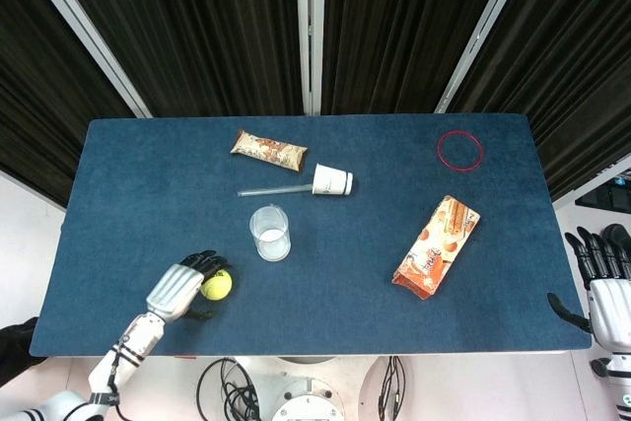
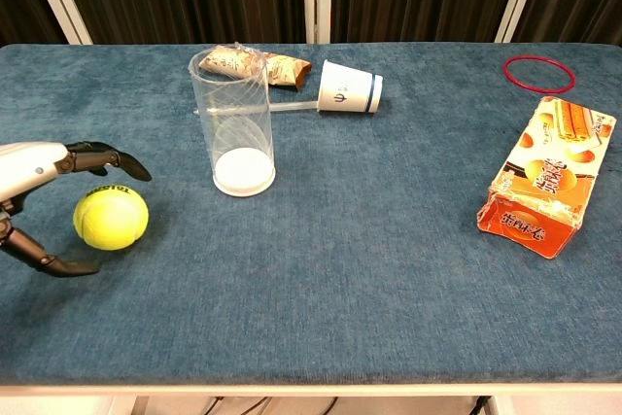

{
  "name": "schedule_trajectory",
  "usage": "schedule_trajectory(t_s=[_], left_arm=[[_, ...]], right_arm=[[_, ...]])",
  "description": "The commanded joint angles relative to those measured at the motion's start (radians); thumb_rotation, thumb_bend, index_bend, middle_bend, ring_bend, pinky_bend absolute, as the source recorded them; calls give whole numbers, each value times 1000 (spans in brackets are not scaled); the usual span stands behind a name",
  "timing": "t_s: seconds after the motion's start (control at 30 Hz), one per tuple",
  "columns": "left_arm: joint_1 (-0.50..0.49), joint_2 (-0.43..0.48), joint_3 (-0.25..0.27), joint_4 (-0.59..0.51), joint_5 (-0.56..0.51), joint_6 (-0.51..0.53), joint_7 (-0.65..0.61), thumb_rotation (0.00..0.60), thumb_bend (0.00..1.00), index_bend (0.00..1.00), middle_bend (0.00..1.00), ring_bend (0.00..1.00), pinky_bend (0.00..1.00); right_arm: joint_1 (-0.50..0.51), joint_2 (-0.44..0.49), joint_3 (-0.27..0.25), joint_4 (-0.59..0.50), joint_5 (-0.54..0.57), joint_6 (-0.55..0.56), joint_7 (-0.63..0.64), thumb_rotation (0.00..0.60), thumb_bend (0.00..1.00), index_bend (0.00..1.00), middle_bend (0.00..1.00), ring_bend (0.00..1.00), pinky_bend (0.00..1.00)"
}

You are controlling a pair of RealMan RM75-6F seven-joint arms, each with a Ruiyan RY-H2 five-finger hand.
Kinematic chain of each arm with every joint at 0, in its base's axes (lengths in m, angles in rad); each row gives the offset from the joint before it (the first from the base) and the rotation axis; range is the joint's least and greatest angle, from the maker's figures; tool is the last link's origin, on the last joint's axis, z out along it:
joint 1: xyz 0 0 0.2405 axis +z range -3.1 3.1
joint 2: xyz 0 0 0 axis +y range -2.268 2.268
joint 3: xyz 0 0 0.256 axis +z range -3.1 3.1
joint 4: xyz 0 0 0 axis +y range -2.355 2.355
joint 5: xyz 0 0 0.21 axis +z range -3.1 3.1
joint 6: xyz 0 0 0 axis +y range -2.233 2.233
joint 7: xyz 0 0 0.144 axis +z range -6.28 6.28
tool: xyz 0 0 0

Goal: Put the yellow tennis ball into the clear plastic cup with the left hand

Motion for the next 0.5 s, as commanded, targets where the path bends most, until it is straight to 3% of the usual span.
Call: schedule_trajectory(t_s=[0.03, 0.3, 0.5], left_arm=[[-4, -23, -3, 27, -11, 7, 12, 600, 168, 306, 328, 257, 309], [-10, -58, -10, 69, -20, 34, 5, 600, 194, 435, 453, 400, 472], [-6, -27, -34, 34, -16, 99, 16, 600, 204, 456, 485, 433, 510]], right_arm=[[1, -1, 2, 1, 5, -3, 1, 600, 191, 0, 0, 0, 0], [3, -4, 6, 5, 15, -8, -1, 600, 197, 0, 0, 0, 0], [1, -3, 8, 7, 20, -7, 2, 600, 198, 0, 0, 0, 0]])
